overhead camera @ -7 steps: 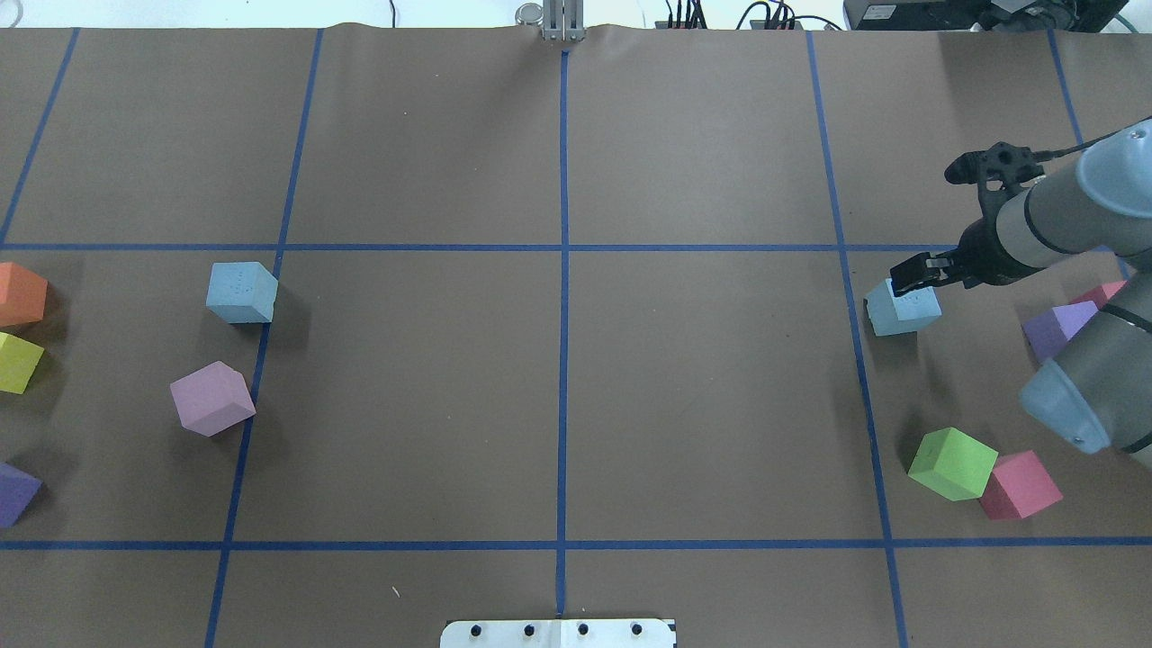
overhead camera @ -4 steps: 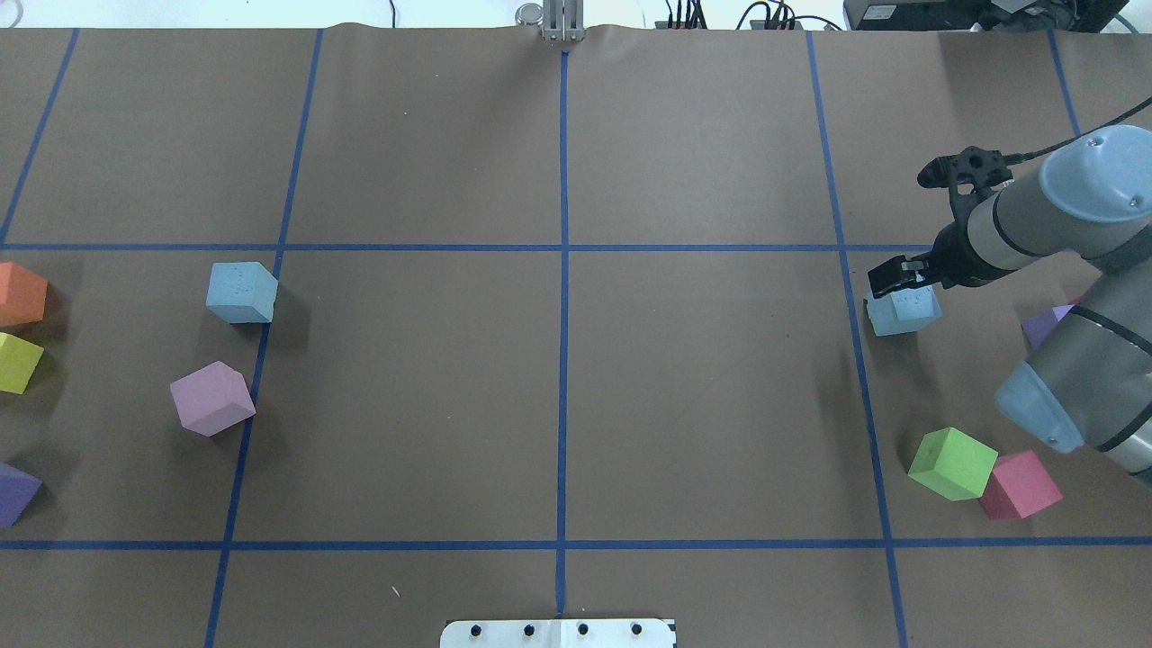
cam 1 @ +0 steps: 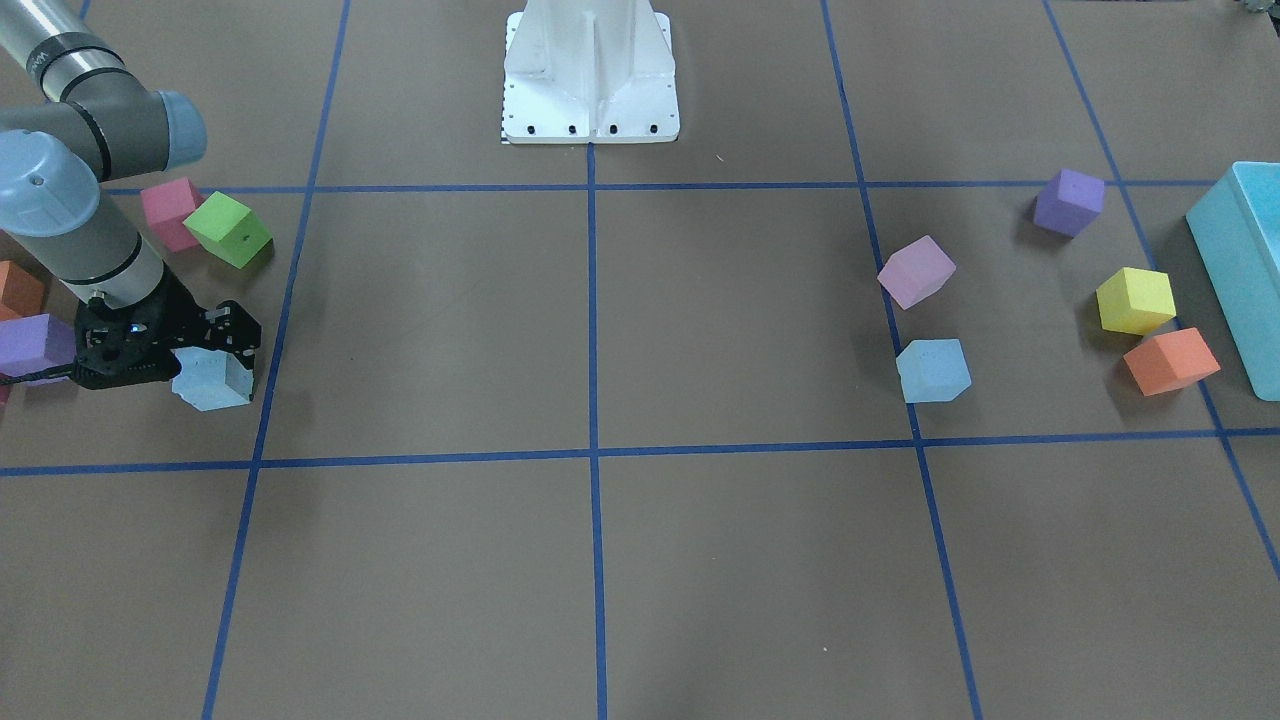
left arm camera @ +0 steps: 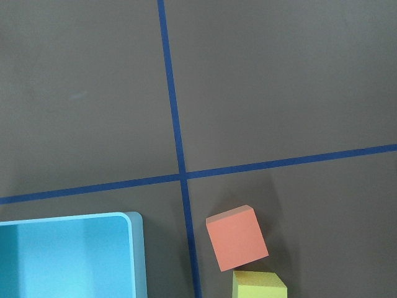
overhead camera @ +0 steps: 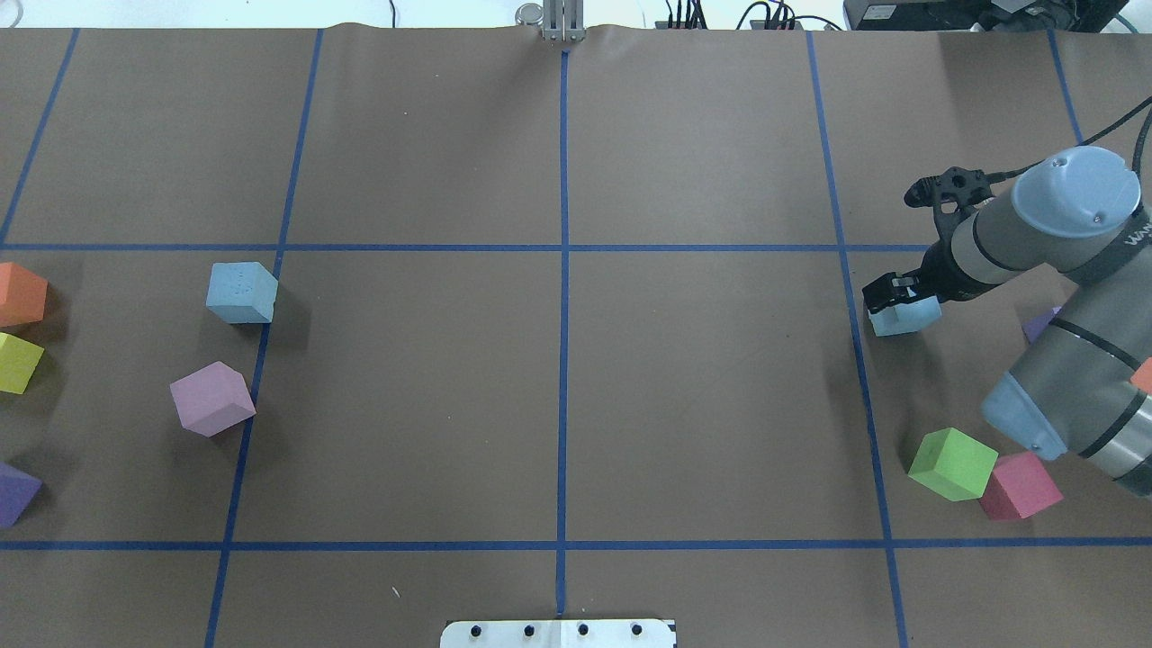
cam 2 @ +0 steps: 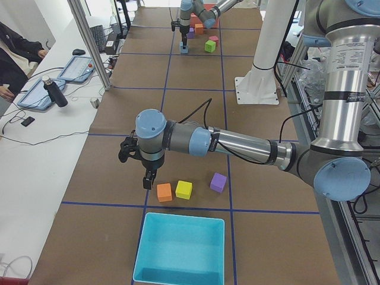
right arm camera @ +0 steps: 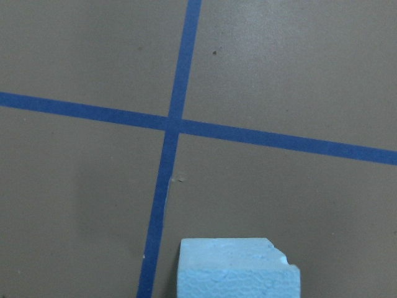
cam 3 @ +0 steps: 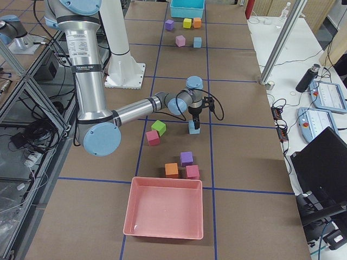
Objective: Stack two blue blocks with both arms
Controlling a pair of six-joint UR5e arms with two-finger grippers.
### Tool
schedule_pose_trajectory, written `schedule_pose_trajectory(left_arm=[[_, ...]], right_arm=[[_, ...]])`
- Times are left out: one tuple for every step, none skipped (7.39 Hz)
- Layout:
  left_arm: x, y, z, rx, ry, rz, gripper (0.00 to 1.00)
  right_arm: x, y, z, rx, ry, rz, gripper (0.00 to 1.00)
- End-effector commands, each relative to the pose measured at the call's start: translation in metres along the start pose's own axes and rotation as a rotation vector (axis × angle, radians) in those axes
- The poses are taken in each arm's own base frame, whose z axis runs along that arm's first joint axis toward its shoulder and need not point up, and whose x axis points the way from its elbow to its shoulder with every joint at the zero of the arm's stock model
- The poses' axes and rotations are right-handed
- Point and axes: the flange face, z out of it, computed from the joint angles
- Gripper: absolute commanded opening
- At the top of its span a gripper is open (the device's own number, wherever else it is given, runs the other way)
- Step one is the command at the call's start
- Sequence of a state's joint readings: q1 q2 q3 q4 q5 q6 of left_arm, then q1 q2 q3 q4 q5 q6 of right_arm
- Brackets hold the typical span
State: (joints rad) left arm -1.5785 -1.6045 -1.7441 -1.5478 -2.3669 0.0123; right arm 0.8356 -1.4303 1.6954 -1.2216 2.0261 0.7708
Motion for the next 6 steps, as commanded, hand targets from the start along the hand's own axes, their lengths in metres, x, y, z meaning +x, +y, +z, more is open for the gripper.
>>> schedule_pose_trajectory(left_arm=[[0.000,0.001,0.000,-0.001,0.000,-0.001,0.98],[0.000,0.000,0.000,0.000,0.000,0.000,0.98],[0.000,0.001,0.000,-0.001,0.000,-0.001,0.98],[0.000,0.001,0.000,-0.001,0.000,-0.001,0.98],[0.000,0.001,0.000,-0.001,0.000,-0.001,0.98],[0.000,0.001,0.000,-0.001,0.000,-0.001,0.98]], right_arm=[[-0.002,0.004,0.012,-0.018,0.008,-0.011,0.18],[-0.003,0.004,0.010,-0.016,0.006,-0.014,0.00],[-0.009,0.003,0.000,-0.007,-0.012,-0.019,0.00],[-0.024,0.002,-0.023,0.021,-0.040,-0.032,0.00],[-0.055,-0.013,-0.049,0.072,-0.087,-0.055,0.00],[-0.087,-0.029,-0.063,0.101,-0.125,-0.054,0.00]])
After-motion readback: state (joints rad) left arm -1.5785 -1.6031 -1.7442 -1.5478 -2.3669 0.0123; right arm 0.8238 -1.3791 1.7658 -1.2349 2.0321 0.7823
